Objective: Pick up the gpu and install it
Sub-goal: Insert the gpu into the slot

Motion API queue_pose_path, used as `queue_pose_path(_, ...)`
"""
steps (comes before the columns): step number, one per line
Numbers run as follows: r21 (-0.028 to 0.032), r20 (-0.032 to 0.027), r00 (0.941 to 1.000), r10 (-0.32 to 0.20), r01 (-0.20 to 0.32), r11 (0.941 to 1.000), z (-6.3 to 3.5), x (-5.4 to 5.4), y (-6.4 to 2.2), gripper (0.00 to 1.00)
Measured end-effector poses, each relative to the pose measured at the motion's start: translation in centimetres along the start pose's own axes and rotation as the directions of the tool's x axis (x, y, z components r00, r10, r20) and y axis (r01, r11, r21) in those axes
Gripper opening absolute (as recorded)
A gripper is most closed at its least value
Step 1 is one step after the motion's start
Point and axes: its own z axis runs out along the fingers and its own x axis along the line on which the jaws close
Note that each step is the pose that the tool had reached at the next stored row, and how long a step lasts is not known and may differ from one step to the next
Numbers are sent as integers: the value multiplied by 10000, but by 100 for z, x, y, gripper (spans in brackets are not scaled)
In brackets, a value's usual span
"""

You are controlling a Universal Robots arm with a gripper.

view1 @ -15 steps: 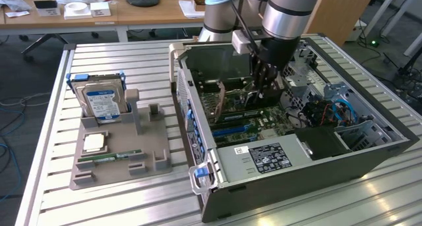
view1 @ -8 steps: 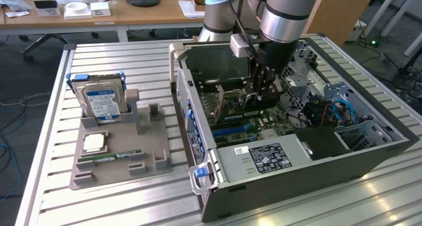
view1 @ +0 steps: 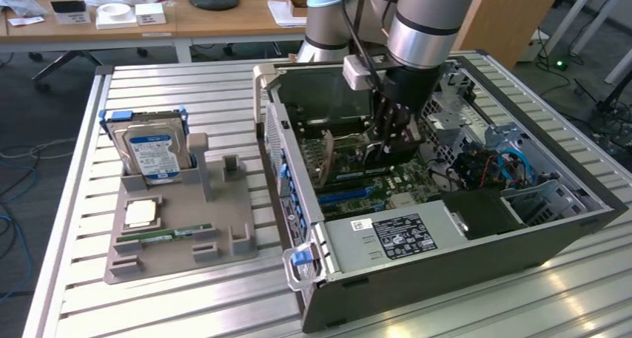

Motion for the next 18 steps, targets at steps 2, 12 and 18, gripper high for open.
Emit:
queue_pose_path(2, -1, -1, 10000, -1, 1, 10000, 31, 1, 8, 27)
queue_pose_path(12, -1, 0, 10000, -12, 12, 10000, 95, 2, 40, 27)
queue_pose_path(18, 0, 0, 10000, -14, 14, 10000, 107, 2, 96, 27)
